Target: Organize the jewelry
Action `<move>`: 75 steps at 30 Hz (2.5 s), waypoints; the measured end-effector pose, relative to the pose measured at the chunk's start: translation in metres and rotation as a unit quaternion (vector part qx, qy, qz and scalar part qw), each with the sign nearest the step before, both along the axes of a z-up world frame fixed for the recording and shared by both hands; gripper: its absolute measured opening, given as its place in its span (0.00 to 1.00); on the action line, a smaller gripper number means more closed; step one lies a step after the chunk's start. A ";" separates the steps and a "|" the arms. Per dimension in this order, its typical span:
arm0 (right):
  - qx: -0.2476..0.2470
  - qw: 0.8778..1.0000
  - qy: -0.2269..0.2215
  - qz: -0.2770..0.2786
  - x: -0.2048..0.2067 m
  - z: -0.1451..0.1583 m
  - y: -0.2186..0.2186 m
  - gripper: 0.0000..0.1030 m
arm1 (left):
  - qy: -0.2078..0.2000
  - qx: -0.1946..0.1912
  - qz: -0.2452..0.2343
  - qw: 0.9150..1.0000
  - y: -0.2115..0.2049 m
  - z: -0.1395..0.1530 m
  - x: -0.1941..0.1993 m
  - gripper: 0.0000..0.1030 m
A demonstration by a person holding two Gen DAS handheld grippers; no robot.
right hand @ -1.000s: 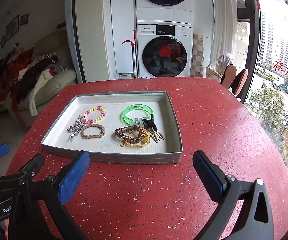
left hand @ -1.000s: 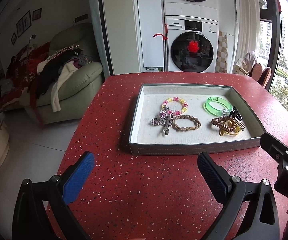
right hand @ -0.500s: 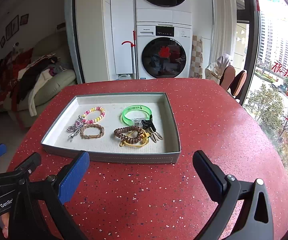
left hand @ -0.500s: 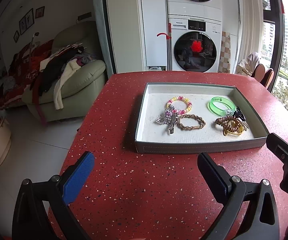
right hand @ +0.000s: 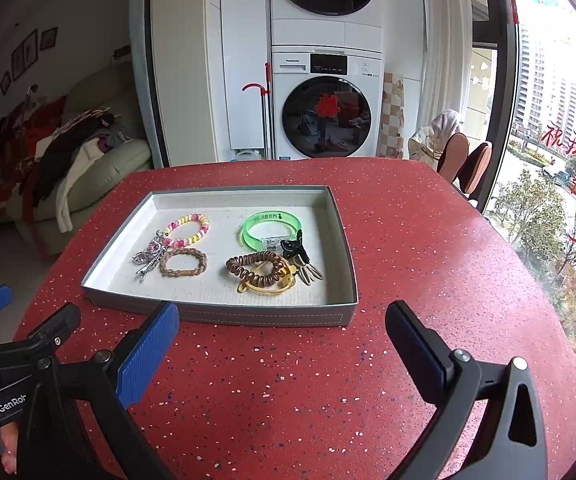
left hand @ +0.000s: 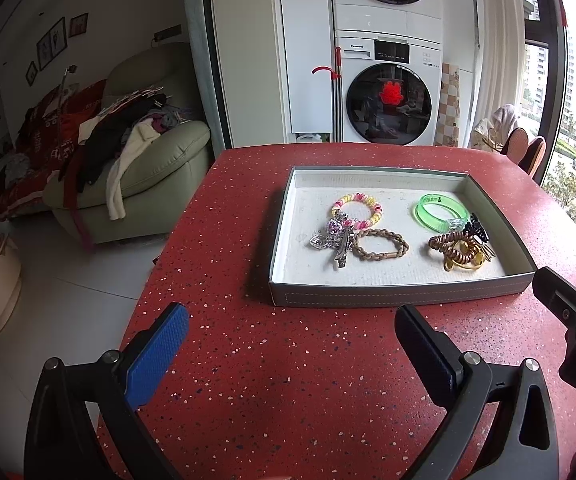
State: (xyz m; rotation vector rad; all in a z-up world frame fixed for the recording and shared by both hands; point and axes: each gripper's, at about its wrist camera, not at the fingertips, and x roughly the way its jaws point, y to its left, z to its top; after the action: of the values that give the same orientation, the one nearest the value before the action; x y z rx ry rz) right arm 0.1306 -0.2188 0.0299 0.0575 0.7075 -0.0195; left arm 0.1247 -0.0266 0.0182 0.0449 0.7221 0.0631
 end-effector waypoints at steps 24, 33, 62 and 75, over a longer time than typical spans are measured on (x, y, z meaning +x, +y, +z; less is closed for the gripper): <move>0.000 1.000 0.000 -0.001 -0.001 0.001 -0.003 1.00 | 0.000 0.000 -0.001 1.000 -0.001 0.001 -0.001 1.00; 0.000 1.000 0.000 -0.001 -0.001 0.001 -0.002 1.00 | 0.001 -0.001 -0.001 1.000 -0.001 0.001 -0.003 1.00; 0.000 1.000 0.000 -0.001 -0.001 0.001 -0.001 1.00 | 0.002 0.001 -0.001 1.000 0.000 -0.001 -0.003 1.00; 0.000 1.000 0.000 -0.001 -0.001 0.001 -0.002 1.00 | 0.003 0.002 -0.002 1.000 0.004 -0.002 -0.004 1.00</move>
State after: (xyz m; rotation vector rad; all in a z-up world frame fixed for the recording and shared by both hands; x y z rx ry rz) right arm 0.1291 -0.2204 0.0311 0.0574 0.7069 -0.0211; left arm 0.1210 -0.0228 0.0166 0.0500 0.7286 0.0606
